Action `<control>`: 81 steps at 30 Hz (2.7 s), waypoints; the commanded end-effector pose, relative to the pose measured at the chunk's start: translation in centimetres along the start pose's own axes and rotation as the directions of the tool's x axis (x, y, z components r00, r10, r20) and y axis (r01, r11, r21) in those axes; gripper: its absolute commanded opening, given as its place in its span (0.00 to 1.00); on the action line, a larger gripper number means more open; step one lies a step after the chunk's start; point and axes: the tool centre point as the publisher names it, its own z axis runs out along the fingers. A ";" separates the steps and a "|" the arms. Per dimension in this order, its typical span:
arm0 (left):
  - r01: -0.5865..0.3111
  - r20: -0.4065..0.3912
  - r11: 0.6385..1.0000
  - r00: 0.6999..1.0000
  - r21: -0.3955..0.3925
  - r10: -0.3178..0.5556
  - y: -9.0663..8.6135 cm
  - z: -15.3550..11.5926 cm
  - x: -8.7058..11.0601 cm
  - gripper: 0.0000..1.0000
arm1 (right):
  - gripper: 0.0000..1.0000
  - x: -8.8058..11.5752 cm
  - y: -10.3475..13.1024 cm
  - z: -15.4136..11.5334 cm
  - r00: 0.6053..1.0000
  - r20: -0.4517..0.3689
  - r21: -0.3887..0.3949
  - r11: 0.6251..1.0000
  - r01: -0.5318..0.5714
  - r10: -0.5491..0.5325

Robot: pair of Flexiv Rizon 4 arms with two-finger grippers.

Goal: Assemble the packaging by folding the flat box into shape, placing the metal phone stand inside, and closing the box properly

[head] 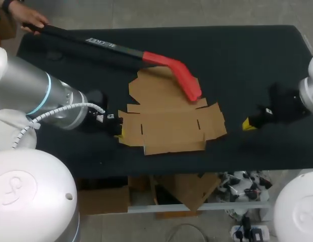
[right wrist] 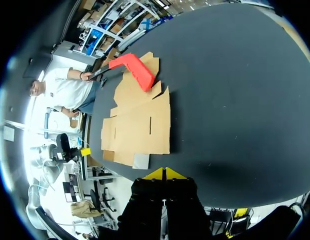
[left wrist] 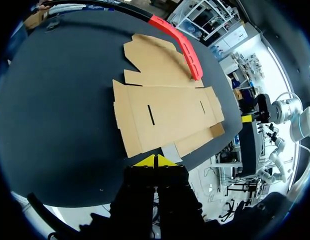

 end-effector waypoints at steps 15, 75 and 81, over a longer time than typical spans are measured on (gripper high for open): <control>-0.042 -0.012 0.999 0.999 0.009 0.042 -3.9 -2.7 -3.2 1.00 | 1.00 -0.1 3.3 -1.6 0.993 -0.087 0.035 0.996 0.085 -0.081; 0.087 -0.046 0.996 0.995 -0.038 -0.088 -14.5 -3.2 -10.0 1.00 | 1.00 1.5 14.1 -1.3 0.986 0.020 0.023 0.986 0.166 -0.167; 0.088 -0.054 0.995 0.994 -0.042 -0.090 -15.6 -2.9 -10.2 1.00 | 1.00 1.5 15.0 -1.2 0.987 0.014 0.021 0.987 0.162 -0.162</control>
